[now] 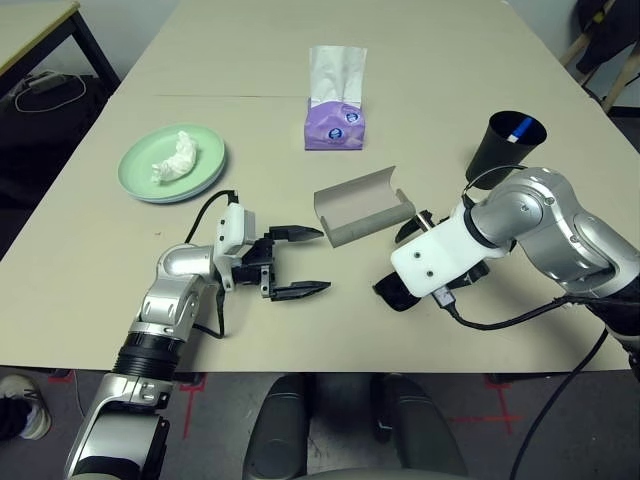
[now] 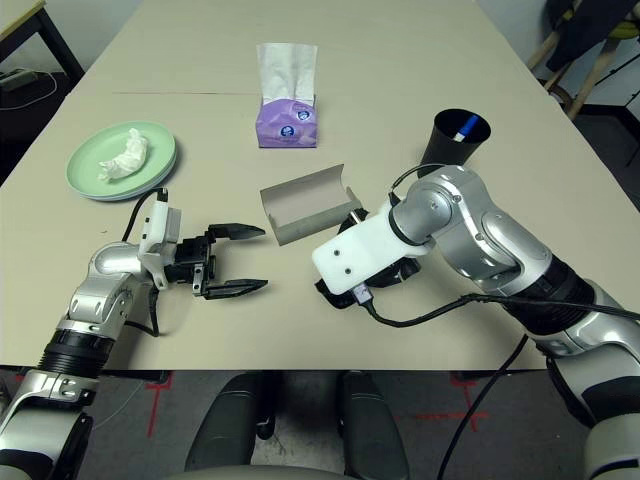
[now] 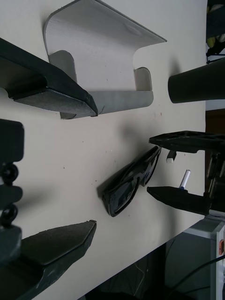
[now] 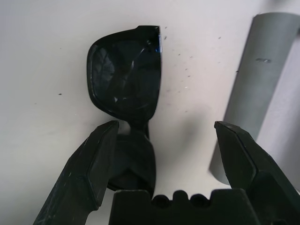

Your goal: Organize and tidy the items on the table.

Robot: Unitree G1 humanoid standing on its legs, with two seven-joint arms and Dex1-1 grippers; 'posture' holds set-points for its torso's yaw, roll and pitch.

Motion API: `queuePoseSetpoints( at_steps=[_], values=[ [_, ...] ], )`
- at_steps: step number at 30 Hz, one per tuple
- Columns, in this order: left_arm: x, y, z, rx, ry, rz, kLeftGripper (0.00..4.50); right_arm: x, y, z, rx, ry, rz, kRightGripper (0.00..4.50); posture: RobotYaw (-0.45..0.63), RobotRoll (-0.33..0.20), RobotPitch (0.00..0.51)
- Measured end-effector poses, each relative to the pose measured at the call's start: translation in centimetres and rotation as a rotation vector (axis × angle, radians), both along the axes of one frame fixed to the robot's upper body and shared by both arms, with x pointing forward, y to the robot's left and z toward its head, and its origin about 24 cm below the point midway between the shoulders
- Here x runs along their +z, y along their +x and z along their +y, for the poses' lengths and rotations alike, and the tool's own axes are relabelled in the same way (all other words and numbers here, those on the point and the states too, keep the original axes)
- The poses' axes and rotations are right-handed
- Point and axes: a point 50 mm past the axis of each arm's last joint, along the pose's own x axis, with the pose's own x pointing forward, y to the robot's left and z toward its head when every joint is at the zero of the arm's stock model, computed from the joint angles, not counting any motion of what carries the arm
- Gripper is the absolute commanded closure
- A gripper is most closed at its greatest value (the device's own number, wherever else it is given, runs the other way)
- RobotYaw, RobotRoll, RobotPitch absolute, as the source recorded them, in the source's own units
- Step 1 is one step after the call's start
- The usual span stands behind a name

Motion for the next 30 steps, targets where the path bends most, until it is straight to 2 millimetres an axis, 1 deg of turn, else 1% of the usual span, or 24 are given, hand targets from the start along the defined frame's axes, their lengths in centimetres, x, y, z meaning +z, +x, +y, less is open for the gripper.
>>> queuePoseSetpoints(
  at_steps=[5,13,22,30],
  values=[
    [0.01,-0.01,0.00,0.004,0.000,0.001,0.02,0.54,0.00,0.25,0.013,-0.010,-0.004,0.00,0.13,0.000,0.189],
    [-0.17,-0.19,0.15,0.011,0.006,0.013,0.02,0.66,-0.09,0.17,0.016,-0.033,0.014,0.00,0.13,0.000,0.189],
    [0.18,-0.25,0.00,0.015,0.005,-0.002,0.02,0.71,-0.24,-0.04,0.010,-0.045,0.019,0.00,0.13,0.000,0.189],
    [0.31,-0.20,-0.08,0.029,0.002,-0.002,0.02,-0.14,-0.35,-0.54,-0.008,-0.053,0.038,0.00,0.13,0.000,0.188]
  ],
)
